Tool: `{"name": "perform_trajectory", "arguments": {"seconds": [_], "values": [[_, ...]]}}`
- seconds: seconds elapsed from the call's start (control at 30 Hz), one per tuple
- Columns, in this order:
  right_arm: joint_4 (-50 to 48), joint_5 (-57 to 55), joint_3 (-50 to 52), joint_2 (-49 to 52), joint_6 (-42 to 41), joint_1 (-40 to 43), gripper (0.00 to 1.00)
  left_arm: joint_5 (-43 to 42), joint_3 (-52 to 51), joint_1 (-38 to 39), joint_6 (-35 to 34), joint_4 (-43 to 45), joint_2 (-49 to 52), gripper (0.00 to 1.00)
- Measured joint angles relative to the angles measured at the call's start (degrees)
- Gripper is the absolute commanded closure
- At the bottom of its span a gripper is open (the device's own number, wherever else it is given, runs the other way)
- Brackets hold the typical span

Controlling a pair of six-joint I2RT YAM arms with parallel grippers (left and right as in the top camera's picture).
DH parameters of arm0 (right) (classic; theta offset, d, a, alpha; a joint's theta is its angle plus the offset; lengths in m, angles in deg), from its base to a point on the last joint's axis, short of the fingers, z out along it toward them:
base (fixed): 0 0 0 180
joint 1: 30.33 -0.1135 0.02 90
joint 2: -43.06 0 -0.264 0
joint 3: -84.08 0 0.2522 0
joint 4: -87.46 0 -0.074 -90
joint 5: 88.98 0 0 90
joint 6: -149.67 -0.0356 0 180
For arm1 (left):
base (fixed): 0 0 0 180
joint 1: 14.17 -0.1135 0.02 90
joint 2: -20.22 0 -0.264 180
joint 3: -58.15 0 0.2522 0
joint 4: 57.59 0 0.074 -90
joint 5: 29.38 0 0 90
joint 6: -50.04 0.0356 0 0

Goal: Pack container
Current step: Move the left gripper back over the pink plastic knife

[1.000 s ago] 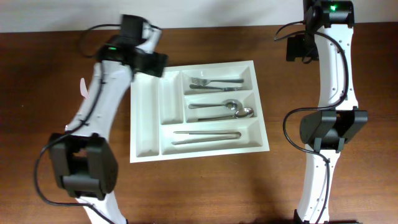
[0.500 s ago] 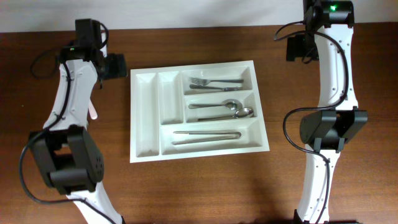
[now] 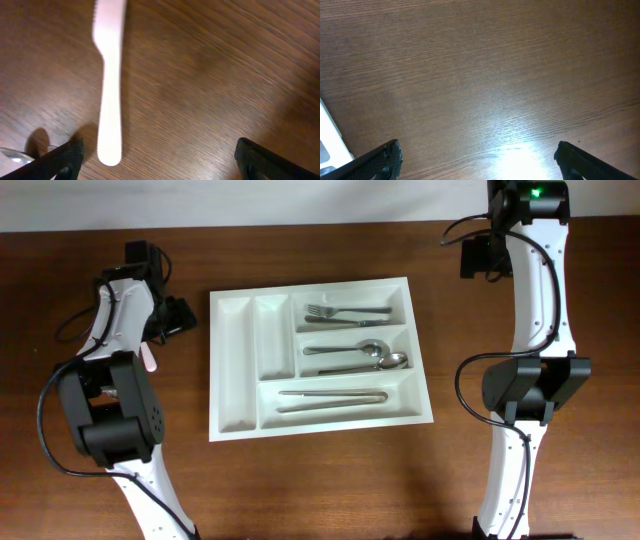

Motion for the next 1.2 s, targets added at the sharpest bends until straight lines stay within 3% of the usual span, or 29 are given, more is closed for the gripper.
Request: {"name": "perform_trajectory", "arguments": {"seconds": [0.37, 1.2], "values": [[0.0, 0.0, 0.0, 0.0, 0.0, 0.0, 0.01, -0.1, -0.1, -6.0, -2.3, 0.2, 0.0, 0.01], [0.0, 0.0, 0.0, 0.0, 0.0, 0.0, 0.01, -7.3, -7.5, -6.3, -2.2, 5.7, 0.0, 0.0]]}}
